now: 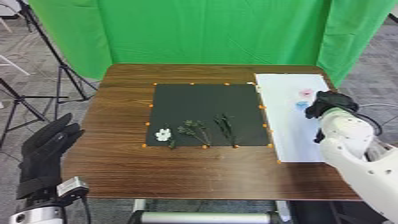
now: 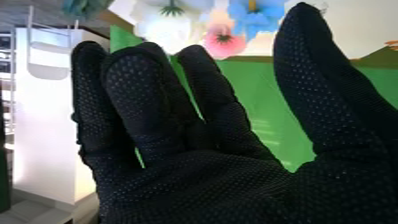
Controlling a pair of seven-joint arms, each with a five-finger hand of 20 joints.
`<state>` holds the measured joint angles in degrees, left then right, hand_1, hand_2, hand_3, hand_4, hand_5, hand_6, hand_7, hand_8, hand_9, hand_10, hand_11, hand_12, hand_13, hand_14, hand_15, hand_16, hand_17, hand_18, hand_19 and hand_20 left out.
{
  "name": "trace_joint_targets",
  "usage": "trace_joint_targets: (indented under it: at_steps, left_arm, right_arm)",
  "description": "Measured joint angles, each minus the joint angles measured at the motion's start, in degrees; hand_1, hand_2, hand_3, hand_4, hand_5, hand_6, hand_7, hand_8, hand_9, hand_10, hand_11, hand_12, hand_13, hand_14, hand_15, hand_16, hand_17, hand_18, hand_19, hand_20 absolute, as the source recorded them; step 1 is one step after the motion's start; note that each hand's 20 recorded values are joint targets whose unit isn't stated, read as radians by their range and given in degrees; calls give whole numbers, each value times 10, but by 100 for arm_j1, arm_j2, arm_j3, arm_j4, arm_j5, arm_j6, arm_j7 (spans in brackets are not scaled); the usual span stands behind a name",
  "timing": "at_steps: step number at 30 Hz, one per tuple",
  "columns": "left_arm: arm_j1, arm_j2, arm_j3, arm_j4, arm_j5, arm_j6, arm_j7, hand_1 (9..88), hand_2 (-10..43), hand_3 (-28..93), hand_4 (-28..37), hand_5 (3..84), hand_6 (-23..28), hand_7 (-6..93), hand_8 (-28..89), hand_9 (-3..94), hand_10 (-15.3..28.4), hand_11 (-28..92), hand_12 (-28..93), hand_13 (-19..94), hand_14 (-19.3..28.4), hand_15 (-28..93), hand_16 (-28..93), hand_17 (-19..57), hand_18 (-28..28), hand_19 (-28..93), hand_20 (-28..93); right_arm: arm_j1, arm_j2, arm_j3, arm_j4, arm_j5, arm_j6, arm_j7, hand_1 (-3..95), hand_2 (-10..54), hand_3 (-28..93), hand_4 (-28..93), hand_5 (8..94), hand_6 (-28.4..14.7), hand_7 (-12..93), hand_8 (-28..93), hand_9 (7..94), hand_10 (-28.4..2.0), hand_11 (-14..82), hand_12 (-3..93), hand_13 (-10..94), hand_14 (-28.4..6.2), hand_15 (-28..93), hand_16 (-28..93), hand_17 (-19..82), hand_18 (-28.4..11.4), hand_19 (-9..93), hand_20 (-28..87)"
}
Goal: Arrange flowers
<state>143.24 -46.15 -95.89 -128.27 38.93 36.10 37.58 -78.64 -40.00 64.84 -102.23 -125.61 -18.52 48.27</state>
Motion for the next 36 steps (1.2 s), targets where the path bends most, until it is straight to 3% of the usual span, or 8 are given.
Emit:
trace_joint_targets:
  at_steps: [5, 13, 22, 29, 33, 36]
  left_arm:
    - [30, -53, -34, -10, 33, -3, -17, 265, 40, 836, -170, 407, 100, 178, -111, 371, 199, 375, 79, 254, 271, 626, -159, -90, 217, 575, 24]
    - [37, -102, -47, -10, 89, -13, -63, 265, 40, 838, -169, 408, 100, 180, -111, 370, 199, 374, 79, 254, 271, 626, -159, -90, 218, 575, 24]
    - [35, -180, -59, -10, 147, -28, -107, 265, 40, 839, -169, 408, 100, 179, -112, 371, 199, 374, 79, 253, 271, 626, -160, -90, 217, 574, 24]
    - [36, -122, -46, -10, 88, -19, -72, 264, 39, 841, -169, 408, 100, 179, -111, 370, 199, 376, 79, 254, 271, 626, -159, -90, 218, 575, 24]
    - [36, -66, -38, -10, 44, -16, -40, 265, 40, 839, -169, 407, 100, 179, -111, 370, 199, 375, 79, 253, 271, 626, -159, -90, 217, 575, 24]
    - [32, -61, -38, -10, 48, -18, -40, 265, 40, 839, -169, 408, 101, 179, -111, 370, 199, 375, 79, 254, 271, 625, -160, -90, 217, 575, 24]
  right_arm:
    - [-98, -61, 211, -126, 16, -532, 100, 355, -72, 800, -235, 485, -121, 121, -85, 499, -258, 174, 156, 638, -154, 819, 126, 313, -240, 907, -115]
    - [-200, -107, 243, -138, 126, -556, 210, 363, -71, 796, -233, 494, -122, 118, -83, 520, -255, 180, 157, 650, -152, 825, 126, 319, -240, 917, -133]
    - [-131, -82, 5, 47, 228, -478, 388, 410, -72, 791, -236, 540, -107, 140, -90, 589, -233, 205, 155, 686, -136, 826, 132, 342, -230, 930, -149]
    - [45, 63, -468, 266, 214, 117, 550, 455, -71, 789, -247, 585, -92, 164, -98, 663, -200, 238, 158, 726, -113, 818, 138, 371, -216, 932, -139]
    - [86, 100, -526, 356, 191, 244, 584, 496, -84, 788, -274, 619, -74, 188, -110, 711, -167, 236, 188, 753, -97, 807, 153, 388, -205, 932, -128]
    - [148, 166, -670, 427, 136, 401, 613, 534, -93, 764, -281, 638, -71, 204, -21, 757, -139, 187, 247, 767, -86, 802, 160, 398, -198, 932, -121]
